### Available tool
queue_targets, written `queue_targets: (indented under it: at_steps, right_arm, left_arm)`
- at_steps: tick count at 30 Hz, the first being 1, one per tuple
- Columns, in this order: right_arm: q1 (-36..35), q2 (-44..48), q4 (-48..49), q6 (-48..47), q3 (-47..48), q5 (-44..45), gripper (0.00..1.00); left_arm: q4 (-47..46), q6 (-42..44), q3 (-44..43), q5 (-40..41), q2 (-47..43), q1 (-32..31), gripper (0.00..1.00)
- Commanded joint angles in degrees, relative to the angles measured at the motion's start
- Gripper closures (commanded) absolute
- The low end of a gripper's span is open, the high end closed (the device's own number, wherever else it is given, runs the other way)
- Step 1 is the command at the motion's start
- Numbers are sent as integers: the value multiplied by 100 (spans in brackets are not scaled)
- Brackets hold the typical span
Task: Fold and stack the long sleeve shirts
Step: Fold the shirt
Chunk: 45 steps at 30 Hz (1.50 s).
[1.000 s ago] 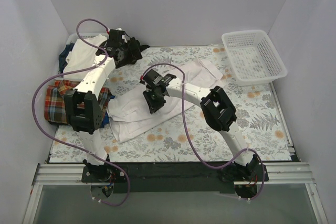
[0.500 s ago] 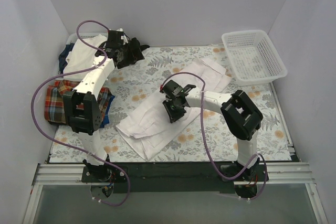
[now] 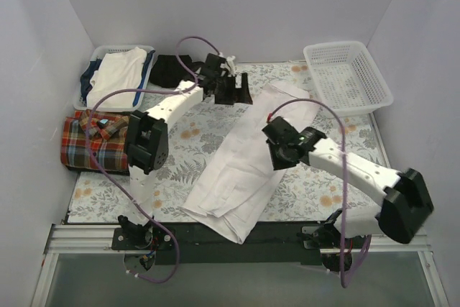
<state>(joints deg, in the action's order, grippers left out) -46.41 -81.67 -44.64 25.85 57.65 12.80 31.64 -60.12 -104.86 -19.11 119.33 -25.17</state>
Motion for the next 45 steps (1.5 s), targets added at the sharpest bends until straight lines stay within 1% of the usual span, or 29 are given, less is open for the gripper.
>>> queue_targets:
  at_steps: [1, 3, 5, 8, 9, 10, 15, 17, 22, 25, 26, 28, 29, 30, 31, 32, 33, 35, 38, 42, 45]
  right_arm:
    - [413, 1424, -317, 1316, -253, 1391, 67]
    - [904, 1836, -448, 1510, -368, 1462, 67]
    - [1351, 1996, -641, 1572, -368, 1497, 67]
    - [1705, 2120, -695, 1467, -281, 1506, 67]
    - [1749, 2120, -704, 1450, -254, 1498, 67]
    - [1793, 2103, -704, 1397, -184, 1498, 67]
    - [1864, 1953, -704, 1388, -70, 1419, 67]
    - [1873, 1918, -704, 1388, -61, 1375, 68]
    - [1908, 1786, -704, 1379, -8, 1339, 67]
    - [1934, 1681, -704, 1362, 62, 1322, 68]
    - [1934, 1654, -704, 1353, 80, 1331, 68]
    - [1952, 1558, -695, 1318, 133, 1304, 68]
    - [1961, 1514, -686, 1309, 150, 1287, 68]
    - [1961, 1453, -677, 1292, 159, 1287, 68]
    - [1969, 1426, -669, 1274, 176, 1287, 68]
    - [1978, 1373, -651, 1256, 177, 1278, 68]
    - [1987, 1356, -634, 1256, 177, 1252, 68]
    - [1996, 1303, -581, 1239, 159, 1199, 68]
    - [2013, 1233, -519, 1247, 133, 1103, 68]
    - [2031, 1118, -449, 1221, 124, 997, 68]
    - [2022, 943, -352, 993, 203, 760, 68]
  left_arm:
    - [-79, 290, -631, -760, 309, -769, 12]
    - [-105, 290, -764, -988, 573, -989, 12]
    - [-105, 246, -887, -1164, 792, -1086, 13]
    - [-236, 176, -791, -1769, 908, -1201, 13]
    - [-428, 37, -738, -2163, 969, -1227, 14]
    - [-474, -26, -694, -2236, 1013, -1236, 14]
    - [-483, -62, -641, -1886, 1259, -1324, 14]
    - [-474, -62, -624, -1605, 1391, -1324, 14]
    - [-457, -53, -650, -1402, 1778, -1324, 14]
    - [-457, -44, -632, -1139, 1962, -1333, 14]
    - [-396, -53, -624, -756, 2006, -1333, 14]
    - [-282, -61, -641, -236, 2051, -1315, 14]
    - [-63, -209, -745, 71, 2094, -1280, 13]
    - [8, -298, -781, 257, 2182, -1123, 13]
    - [61, -421, -799, 268, 2209, -1009, 13]
    - [79, -752, -756, 285, 2226, -877, 14]
    - [36, -834, -712, 207, 2218, -615, 14]
    - [18, -975, -755, 390, 2200, -324, 14]
    - [123, -1037, -1036, 716, 2270, -60, 14]
    - [123, -1195, -1720, 673, 2498, 82, 14]
    - [-69, -1230, -2011, 217, 2596, 73, 14]
